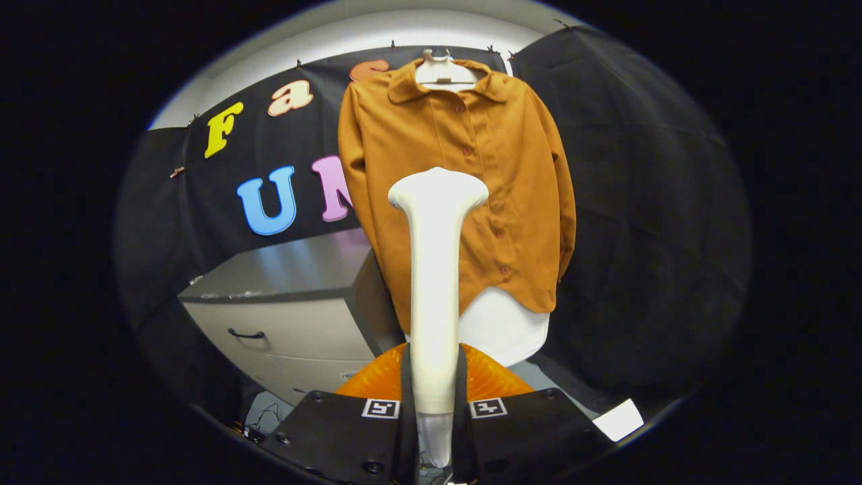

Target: Iron the clothes twice with a garment steamer, once on the left side and once on the right side.

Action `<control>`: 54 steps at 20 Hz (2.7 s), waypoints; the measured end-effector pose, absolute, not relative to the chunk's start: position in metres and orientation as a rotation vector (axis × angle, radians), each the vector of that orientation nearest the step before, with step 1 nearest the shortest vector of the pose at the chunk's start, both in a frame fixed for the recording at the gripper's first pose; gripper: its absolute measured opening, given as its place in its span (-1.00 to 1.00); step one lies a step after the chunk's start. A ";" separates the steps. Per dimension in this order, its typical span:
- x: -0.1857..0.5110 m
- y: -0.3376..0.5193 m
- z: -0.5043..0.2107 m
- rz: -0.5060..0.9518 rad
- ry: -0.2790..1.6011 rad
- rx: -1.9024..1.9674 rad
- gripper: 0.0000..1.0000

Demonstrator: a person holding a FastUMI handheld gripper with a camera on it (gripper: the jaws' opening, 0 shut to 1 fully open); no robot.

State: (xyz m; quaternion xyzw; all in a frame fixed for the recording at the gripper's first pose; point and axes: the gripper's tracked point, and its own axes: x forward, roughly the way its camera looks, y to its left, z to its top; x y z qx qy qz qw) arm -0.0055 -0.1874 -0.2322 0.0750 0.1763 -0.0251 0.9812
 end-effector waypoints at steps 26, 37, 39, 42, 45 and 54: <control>0.165 -0.331 -0.106 -0.117 0.058 0.201 -0.55; 0.153 -0.330 -0.207 -0.078 0.199 0.218 -0.55; 0.146 -0.328 -0.227 -0.085 0.238 0.222 -0.55; 0.136 -0.324 -0.259 -0.098 0.301 0.230 -0.55; 0.125 -0.321 -0.284 -0.114 0.356 0.239 -0.55; 0.084 -0.312 -0.365 -0.160 0.547 0.265 -0.54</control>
